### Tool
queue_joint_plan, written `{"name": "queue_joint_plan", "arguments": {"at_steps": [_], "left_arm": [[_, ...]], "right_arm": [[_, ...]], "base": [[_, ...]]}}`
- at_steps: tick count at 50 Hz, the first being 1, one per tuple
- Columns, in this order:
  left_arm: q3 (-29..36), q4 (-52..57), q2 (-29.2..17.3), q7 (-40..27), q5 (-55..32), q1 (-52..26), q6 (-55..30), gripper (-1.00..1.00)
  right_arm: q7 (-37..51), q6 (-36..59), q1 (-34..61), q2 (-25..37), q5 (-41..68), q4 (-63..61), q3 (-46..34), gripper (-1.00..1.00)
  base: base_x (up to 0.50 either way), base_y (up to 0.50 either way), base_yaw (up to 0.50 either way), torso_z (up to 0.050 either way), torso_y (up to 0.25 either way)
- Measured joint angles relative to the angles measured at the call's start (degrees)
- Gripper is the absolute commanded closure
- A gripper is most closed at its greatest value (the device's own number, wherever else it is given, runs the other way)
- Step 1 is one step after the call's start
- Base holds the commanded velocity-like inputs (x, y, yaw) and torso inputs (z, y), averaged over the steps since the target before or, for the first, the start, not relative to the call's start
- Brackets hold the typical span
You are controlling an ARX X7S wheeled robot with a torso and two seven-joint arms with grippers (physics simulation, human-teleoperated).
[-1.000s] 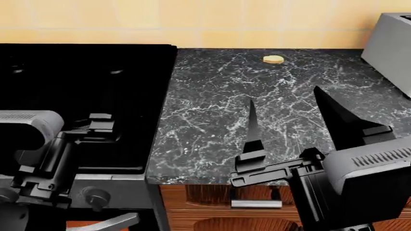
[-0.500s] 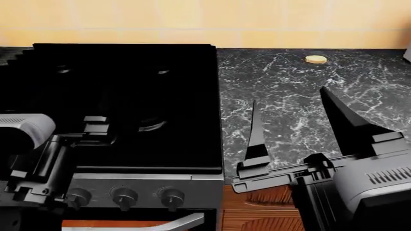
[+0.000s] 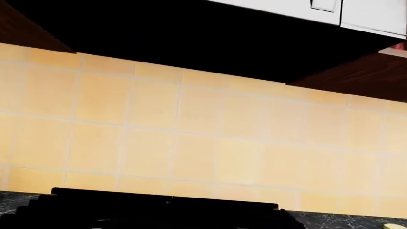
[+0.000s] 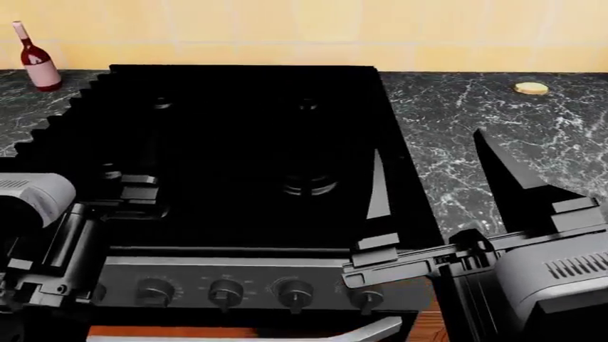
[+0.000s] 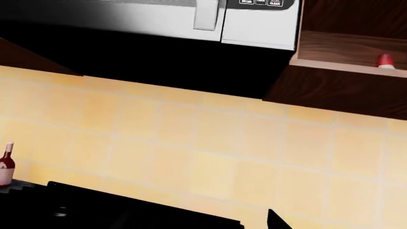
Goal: Pick the canned food and jello cup from the counter and place them in the cabinets closest to them.
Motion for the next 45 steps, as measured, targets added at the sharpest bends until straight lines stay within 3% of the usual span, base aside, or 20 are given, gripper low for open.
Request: {"name": "queue_joint_plan", "arguments": {"at_steps": [45], "left_arm": [[1.2, -0.2, -1.8, -1.7, -2.5, 0.8, 1.4, -1.00]], "right_arm": [[1.0, -2.0, 2.0, 0.2, 0.3, 0.5, -3.0, -1.00]], "base": [[0.00, 0.50, 0.00, 0.000, 0.000]]}}
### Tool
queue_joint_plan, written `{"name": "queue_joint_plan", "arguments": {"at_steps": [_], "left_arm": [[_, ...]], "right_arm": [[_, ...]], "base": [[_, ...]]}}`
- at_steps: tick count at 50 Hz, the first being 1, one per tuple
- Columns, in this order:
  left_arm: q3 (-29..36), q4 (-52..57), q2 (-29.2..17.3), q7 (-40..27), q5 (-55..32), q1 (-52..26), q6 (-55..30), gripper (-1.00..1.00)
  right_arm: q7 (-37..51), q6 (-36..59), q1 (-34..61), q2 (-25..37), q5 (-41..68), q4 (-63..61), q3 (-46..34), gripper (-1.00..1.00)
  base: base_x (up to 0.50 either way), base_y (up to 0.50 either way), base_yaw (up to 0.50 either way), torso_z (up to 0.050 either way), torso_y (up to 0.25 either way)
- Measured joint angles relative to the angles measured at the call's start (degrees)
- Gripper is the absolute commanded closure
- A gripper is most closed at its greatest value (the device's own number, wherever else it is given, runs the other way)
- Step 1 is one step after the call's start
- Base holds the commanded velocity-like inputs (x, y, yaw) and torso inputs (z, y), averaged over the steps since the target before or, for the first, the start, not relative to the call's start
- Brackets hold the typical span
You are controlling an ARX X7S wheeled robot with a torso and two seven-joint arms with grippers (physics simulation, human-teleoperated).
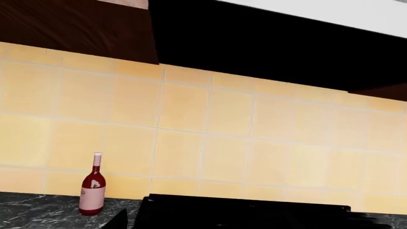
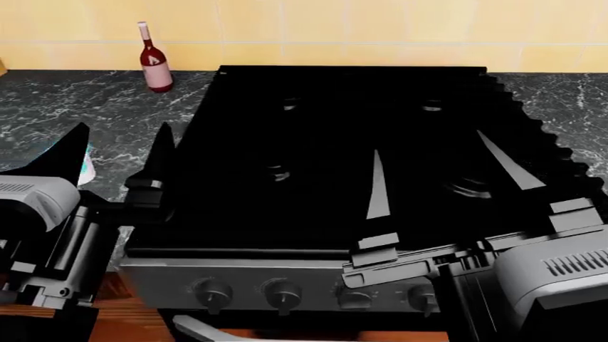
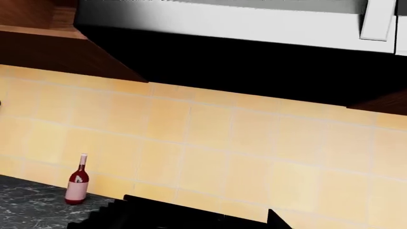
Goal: Pick the canned food and jello cup from the counter and place them in the cabinets closest to them.
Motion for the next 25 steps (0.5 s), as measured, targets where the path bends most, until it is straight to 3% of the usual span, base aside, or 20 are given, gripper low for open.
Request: {"name": "queue_joint_plan", "arguments": {"at_steps": [25], "left_arm": [[0.3, -0.1, -1.0, -1.1, -1.3, 0.2, 0.6, -1.00]], "right_arm": [[0.2, -0.9, 0.5, 0.0, 0.0, 0.2, -0.9, -1.00]], "base": [[0.01, 0.50, 0.00, 0.000, 0.000]]}}
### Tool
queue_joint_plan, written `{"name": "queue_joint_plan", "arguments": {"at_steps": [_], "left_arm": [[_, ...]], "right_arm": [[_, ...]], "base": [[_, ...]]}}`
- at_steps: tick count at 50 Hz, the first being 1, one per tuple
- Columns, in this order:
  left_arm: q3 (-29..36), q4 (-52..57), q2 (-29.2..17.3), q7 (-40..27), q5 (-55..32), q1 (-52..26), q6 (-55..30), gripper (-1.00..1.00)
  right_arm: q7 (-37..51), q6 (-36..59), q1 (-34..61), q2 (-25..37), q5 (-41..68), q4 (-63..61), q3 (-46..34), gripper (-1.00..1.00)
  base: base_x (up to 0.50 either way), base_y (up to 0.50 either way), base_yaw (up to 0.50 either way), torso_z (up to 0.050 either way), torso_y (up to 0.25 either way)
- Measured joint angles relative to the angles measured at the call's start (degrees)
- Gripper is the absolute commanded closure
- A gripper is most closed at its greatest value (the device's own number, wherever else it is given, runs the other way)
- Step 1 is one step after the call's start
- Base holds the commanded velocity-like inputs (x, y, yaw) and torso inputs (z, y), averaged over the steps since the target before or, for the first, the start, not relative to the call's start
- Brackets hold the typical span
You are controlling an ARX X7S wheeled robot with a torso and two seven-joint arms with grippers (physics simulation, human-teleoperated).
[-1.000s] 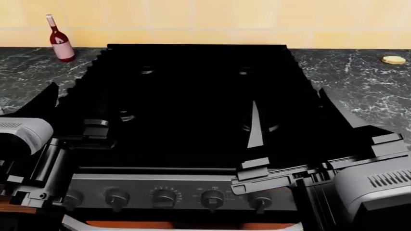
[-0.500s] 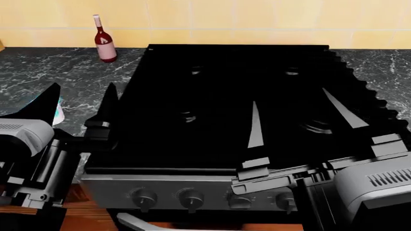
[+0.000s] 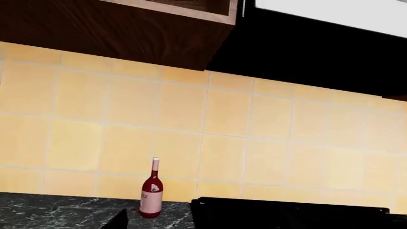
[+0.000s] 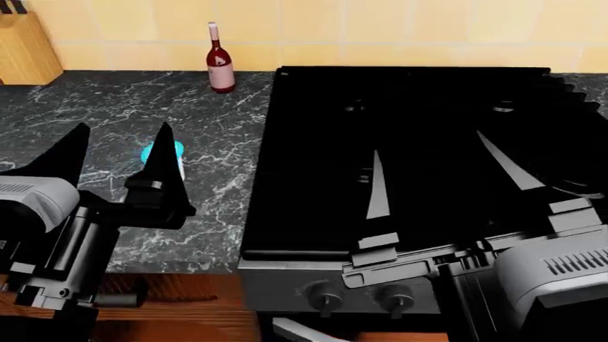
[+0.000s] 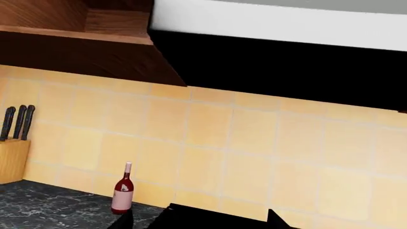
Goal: Pick the canned food and jello cup from the counter and place them in the cabinets closest to them.
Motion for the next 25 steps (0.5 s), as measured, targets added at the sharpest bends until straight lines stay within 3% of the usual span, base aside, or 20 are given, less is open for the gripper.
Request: {"name": "queue_joint_plan", "arguments": {"at_steps": [25], "left_arm": [[0.5, -0.3, -0.9, -1.0, -1.0, 0.2, 0.8, -1.00]], "right_arm": [[-0.1, -0.5, 0.3, 0.0, -0.9, 0.0, -0.8, -1.00]], "base": [[0.16, 0.50, 0.00, 0.000, 0.000]]}}
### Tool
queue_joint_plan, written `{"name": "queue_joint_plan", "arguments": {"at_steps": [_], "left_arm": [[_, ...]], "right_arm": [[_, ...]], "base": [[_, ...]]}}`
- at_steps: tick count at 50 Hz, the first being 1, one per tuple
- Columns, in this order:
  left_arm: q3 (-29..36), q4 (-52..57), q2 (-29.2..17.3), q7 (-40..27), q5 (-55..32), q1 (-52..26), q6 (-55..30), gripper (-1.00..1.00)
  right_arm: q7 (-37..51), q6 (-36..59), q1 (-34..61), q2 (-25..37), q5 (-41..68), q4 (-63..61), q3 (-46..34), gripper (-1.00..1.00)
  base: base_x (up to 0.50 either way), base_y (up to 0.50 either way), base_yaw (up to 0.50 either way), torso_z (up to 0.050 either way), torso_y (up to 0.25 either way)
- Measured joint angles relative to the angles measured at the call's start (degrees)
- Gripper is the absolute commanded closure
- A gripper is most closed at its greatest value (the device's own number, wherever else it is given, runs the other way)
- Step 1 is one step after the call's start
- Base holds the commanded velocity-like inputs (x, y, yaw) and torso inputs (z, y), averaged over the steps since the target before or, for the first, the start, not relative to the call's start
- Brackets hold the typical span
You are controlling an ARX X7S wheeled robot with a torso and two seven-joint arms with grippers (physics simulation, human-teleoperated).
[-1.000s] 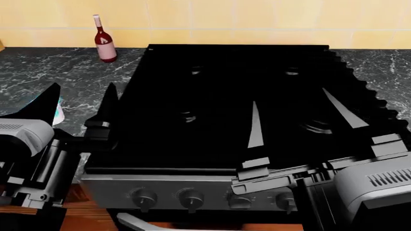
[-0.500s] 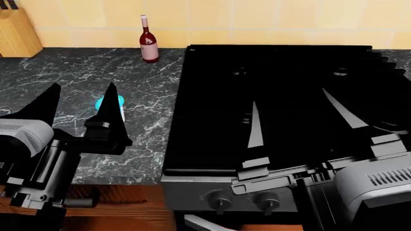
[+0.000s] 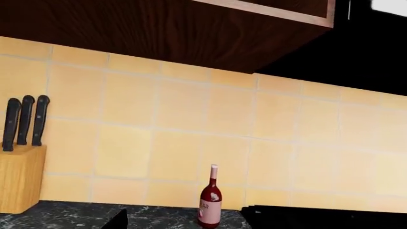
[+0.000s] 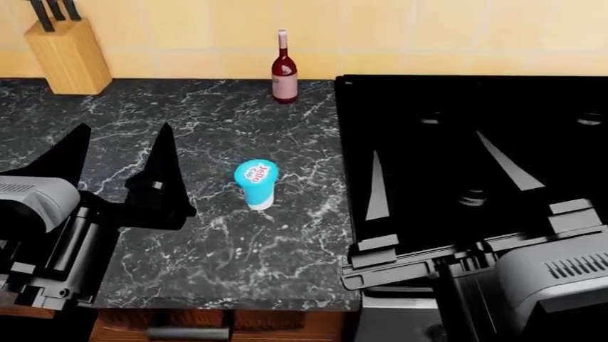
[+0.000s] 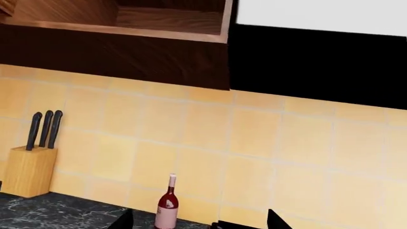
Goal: Pick the canned food and jello cup from the counter and place them in the cabinets closest to them.
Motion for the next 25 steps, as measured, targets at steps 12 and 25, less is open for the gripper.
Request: {"name": "queue_joint_plan", "arguments": {"at_steps": [12, 25], "left_arm": [[0.0, 0.0, -0.5, -0.5, -0.5, 0.1, 0.3, -1.00], [0.3, 0.0, -0.9, -1.0, -1.1, 0.3, 0.8, -1.00]], "right_arm": [[-0.3, -1.5, -0.1, 0.1, 0.5, 0.3, -0.1, -1.00], [-1.7, -4.6, -1.1, 0.6, 1.2, 1.5, 0.0, -1.00]], "base": [[0.06, 0.29, 0.00, 0.000, 0.000], [0.00, 0.00, 0.00, 0.000, 0.000]]}}
